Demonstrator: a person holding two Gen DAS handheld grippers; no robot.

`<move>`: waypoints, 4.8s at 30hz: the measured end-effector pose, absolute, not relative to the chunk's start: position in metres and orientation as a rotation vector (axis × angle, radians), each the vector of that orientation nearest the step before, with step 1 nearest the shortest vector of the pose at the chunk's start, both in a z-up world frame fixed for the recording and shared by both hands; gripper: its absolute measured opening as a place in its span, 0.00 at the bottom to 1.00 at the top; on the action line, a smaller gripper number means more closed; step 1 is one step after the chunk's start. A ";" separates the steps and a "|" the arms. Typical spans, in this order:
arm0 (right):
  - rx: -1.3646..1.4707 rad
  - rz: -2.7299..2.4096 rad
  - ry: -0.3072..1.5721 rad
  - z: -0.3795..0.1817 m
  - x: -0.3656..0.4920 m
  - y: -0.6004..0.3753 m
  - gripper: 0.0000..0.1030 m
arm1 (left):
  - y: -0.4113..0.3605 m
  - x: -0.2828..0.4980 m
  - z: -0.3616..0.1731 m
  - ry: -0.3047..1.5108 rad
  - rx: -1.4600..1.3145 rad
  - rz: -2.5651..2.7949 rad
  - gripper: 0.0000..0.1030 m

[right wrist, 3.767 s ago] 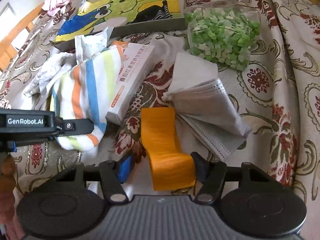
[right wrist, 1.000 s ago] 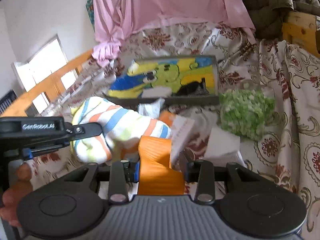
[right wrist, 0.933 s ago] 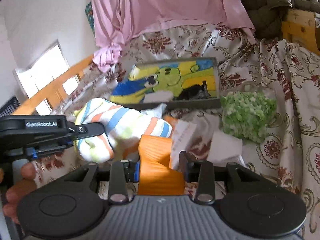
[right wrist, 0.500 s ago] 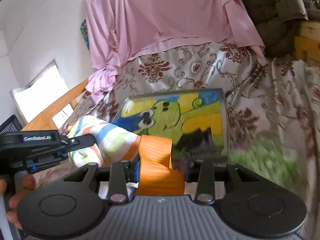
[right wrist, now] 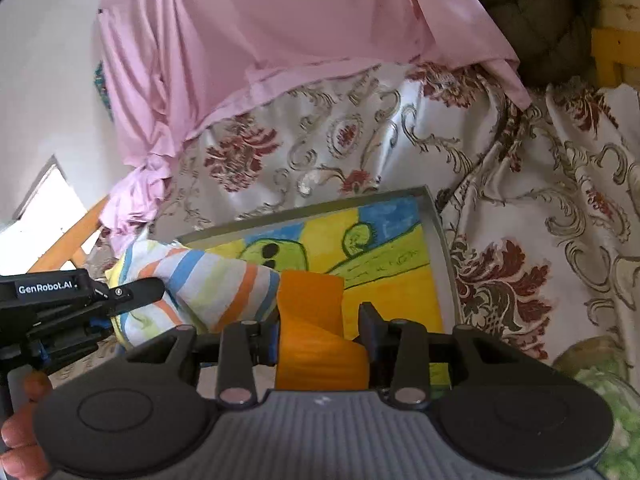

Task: Organize soft objects
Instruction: 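Carry the sock with the left tool into the tray while the right tool places the orange piece there, then open both tools and lift them away from the tray, then move both open tools down toward the pile beside the tray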

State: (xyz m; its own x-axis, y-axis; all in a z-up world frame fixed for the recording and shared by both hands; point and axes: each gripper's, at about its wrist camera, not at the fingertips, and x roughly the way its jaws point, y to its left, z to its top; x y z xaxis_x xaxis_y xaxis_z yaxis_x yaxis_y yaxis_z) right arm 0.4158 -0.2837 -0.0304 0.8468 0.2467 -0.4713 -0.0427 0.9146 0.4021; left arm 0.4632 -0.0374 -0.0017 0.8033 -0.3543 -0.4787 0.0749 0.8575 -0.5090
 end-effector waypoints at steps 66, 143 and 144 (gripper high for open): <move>0.202 0.093 0.323 0.053 0.202 -0.280 1.00 | -0.038 0.242 0.061 0.505 -0.235 -0.085 0.98; -0.009 0.086 0.982 -0.025 0.179 -0.294 1.00 | -0.043 0.141 -0.033 0.727 -0.124 -0.161 0.99; -0.019 0.086 0.987 -0.027 0.181 -0.294 1.00 | -0.043 0.142 -0.034 0.730 -0.127 -0.160 0.99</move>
